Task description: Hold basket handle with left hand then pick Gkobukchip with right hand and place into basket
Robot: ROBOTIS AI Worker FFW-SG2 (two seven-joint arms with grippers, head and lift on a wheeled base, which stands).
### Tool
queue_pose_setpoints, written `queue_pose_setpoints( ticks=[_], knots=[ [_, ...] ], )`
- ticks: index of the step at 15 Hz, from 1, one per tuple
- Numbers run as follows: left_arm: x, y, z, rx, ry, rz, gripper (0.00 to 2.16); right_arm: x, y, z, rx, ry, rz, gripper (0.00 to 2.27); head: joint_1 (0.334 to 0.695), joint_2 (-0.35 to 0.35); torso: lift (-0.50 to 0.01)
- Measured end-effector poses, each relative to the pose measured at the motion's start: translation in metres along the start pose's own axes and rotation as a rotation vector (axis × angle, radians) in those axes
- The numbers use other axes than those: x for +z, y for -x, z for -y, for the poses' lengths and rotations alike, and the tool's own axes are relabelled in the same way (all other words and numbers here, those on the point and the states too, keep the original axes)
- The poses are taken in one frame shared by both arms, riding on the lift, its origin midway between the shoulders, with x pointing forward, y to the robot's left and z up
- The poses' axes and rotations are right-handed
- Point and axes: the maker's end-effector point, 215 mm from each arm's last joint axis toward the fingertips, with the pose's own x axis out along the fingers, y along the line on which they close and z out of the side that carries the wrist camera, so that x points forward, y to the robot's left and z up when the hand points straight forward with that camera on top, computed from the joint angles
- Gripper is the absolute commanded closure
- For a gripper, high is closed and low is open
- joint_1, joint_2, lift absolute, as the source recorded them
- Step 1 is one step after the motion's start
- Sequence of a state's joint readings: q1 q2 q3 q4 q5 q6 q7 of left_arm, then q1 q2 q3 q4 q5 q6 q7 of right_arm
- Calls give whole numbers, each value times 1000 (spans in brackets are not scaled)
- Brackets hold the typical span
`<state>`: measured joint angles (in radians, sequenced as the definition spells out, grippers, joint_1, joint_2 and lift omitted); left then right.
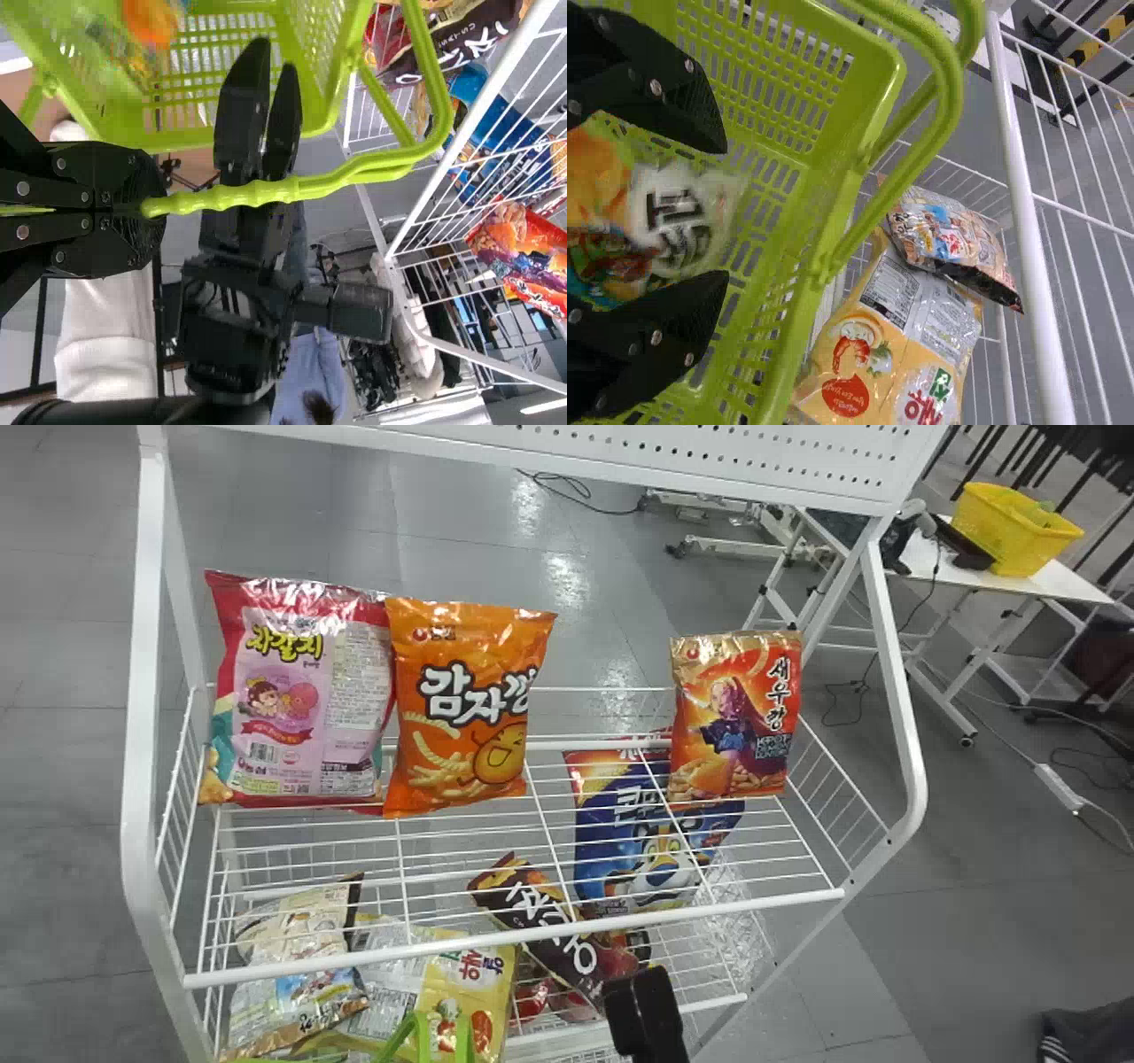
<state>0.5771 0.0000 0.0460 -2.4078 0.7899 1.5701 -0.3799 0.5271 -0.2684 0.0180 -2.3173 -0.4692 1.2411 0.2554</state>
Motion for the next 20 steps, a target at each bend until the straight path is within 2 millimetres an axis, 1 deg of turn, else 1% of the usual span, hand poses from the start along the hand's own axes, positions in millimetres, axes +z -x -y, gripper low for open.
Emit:
queue_pose_setpoints(
  ticks=[1, 3, 5, 6, 8, 10, 11, 13, 14, 15, 18, 20],
  knots=[
    [0, 0, 0, 2, -1, 0, 2115, 4, 11, 3, -13, 1, 7, 66, 695, -350, -32],
    [1, 0, -1, 8, -2, 1, 2115, 17, 34, 9, -18, -9, 47, 80, 695, -350, -32],
    [2, 0, -3, 14, -3, 1, 2115, 42, 58, 19, -27, -29, 124, 87, 695, -350, -32],
    [2, -1, -5, 15, -1, 1, 2115, 58, 68, 25, -36, -33, 177, 90, 695, -350, -32],
    [3, -2, -6, 16, 2, -2, 2115, 105, 91, 41, -77, -1, 341, 90, 695, -350, -32],
    [1, -5, -6, 17, -1, -9, 2115, 152, 115, 56, -159, 81, 516, 93, 695, -350, -32],
    [1, -6, -6, 16, -2, -12, 2111, 174, 128, 58, -205, 136, 609, 97, 695, -350, -32],
    [2, -7, -6, 16, -3, -14, 2111, 197, 146, 56, -251, 202, 732, 113, 695, -350, -32],
    [2, -7, -6, 15, -3, -14, 2111, 204, 153, 55, -273, 229, 785, 151, 695, -350, -32],
    [2, -7, -6, 16, -3, -13, 2111, 206, 155, 53, -286, 246, 822, 174, 695, -350, -32],
    [2, -5, -9, 20, 4, -11, 2111, 197, 149, 58, -308, 235, 893, 174, 695, -350, -32],
    [2, -5, -9, 16, 7, -11, 2111, 189, 150, 61, -351, 242, 929, 174, 695, -350, -32]
  ],
)
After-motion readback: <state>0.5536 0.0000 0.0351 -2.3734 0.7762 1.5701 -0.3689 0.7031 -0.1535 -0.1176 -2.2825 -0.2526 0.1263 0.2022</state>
